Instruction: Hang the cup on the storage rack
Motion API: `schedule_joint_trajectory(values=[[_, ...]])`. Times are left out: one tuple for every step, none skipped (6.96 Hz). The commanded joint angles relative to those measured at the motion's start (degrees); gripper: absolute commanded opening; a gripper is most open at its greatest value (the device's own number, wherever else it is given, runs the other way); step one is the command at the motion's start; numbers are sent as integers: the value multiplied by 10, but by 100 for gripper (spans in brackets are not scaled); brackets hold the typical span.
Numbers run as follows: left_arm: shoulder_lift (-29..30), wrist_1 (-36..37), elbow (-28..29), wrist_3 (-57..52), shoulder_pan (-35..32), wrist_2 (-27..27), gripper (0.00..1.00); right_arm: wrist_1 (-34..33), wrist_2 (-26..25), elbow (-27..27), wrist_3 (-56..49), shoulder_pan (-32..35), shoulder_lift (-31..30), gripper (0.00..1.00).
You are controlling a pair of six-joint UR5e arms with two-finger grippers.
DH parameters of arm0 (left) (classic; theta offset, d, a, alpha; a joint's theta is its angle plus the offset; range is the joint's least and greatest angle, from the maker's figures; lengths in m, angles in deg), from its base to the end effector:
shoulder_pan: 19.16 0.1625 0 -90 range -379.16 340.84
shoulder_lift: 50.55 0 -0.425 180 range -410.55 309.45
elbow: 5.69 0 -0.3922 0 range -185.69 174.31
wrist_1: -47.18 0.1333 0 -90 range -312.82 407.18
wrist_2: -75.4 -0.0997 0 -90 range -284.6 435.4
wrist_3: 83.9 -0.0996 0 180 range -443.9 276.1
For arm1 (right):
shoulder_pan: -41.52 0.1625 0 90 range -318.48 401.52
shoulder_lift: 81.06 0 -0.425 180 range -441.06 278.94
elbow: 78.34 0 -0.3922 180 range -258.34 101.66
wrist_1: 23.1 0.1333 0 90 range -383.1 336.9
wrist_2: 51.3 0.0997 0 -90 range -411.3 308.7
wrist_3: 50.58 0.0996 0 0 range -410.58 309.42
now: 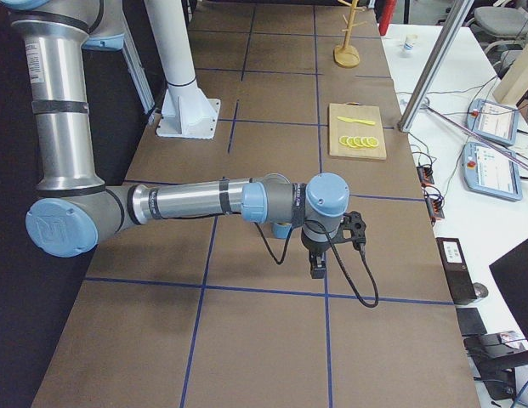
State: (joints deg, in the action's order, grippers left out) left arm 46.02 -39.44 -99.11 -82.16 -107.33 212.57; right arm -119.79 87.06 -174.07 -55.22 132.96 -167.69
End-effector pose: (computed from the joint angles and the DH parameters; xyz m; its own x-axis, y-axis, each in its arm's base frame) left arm -0.0429 -0.5434 0.5725 0.6774 0.0759 -0.7317 -0.0112 0.9956 0.0929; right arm 0.0718 -0.5130 0.5867 0.6649 -0.0955 0.7408 0.0288 0.9943 0.1023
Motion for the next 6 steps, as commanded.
schedule_joint_trajectory(values=[[5,-26,0,0,16,-2,100,2,18,-37,61,-17,-13,99],[3,-24,-7,-5,46,-5,100,17,18,-78,106,-52,-21,99],[-1,-25,-13,-4,55,-5,100,19,17,-91,166,-84,-21,99],[-2,-26,-13,-2,57,0,100,58,10,-96,223,-109,-31,99],[-2,-26,-13,-2,57,1,100,160,-29,-100,294,-142,-74,100],[-1,-27,-13,-1,57,2,100,267,-51,-98,391,-177,-99,100]])
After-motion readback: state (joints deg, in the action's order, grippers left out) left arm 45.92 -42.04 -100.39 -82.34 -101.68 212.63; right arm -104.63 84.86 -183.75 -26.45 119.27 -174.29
